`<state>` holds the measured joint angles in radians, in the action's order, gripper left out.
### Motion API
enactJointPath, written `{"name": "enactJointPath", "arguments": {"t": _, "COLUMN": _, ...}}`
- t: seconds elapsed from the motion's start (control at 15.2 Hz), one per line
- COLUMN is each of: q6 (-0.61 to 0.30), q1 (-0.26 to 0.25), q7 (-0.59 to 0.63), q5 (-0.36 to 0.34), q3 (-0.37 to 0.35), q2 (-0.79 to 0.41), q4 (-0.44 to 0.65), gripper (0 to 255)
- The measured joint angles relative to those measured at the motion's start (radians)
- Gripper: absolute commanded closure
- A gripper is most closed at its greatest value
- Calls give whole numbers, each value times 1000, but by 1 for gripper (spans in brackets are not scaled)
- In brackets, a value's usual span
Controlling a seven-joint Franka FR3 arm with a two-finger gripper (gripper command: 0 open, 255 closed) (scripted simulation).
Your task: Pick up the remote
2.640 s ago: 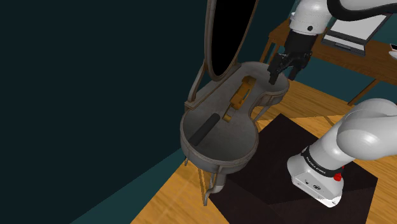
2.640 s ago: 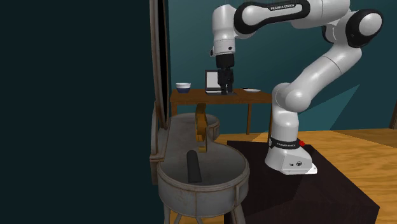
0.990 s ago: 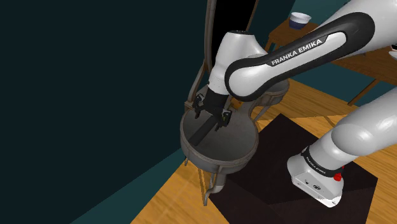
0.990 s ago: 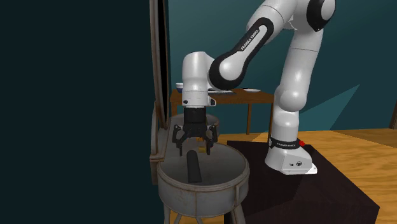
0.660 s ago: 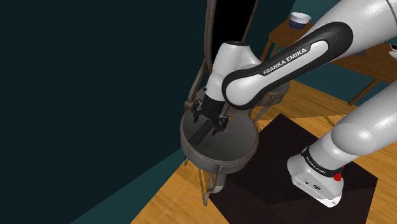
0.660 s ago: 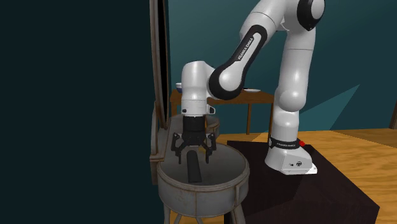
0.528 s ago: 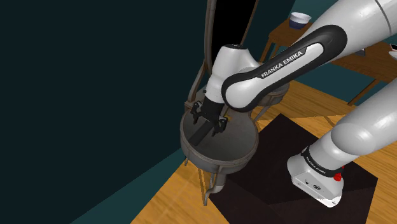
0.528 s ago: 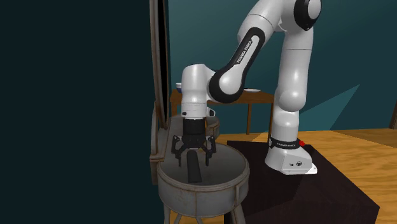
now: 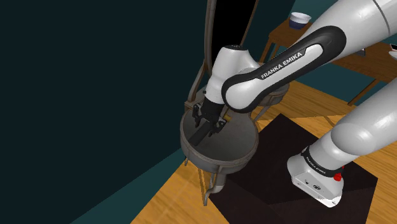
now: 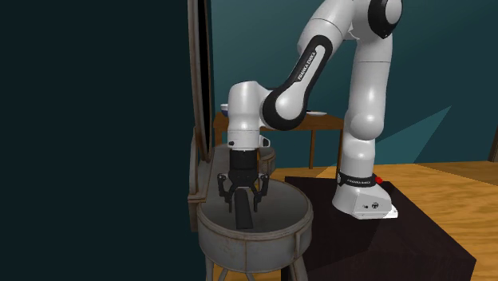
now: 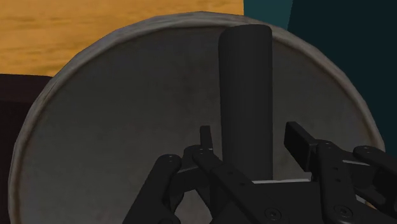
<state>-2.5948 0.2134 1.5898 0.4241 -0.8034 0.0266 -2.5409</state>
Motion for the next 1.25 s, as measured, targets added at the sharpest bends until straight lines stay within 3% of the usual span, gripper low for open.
{"name": "enactJointPath", "arguments": {"t": 0.33, "q6": 18, "q1": -1, "q7": -6, "q5": 13, "q3": 1, "q2": 18, "q4": 3, "gripper": 255}}
{"name": "enactJointPath", "arguments": {"t": 1.25, "q6": 252, "q1": -18, "q7": -38, "q5": 91, "q3": 49, "q2": 207, "q4": 65, "gripper": 255}}
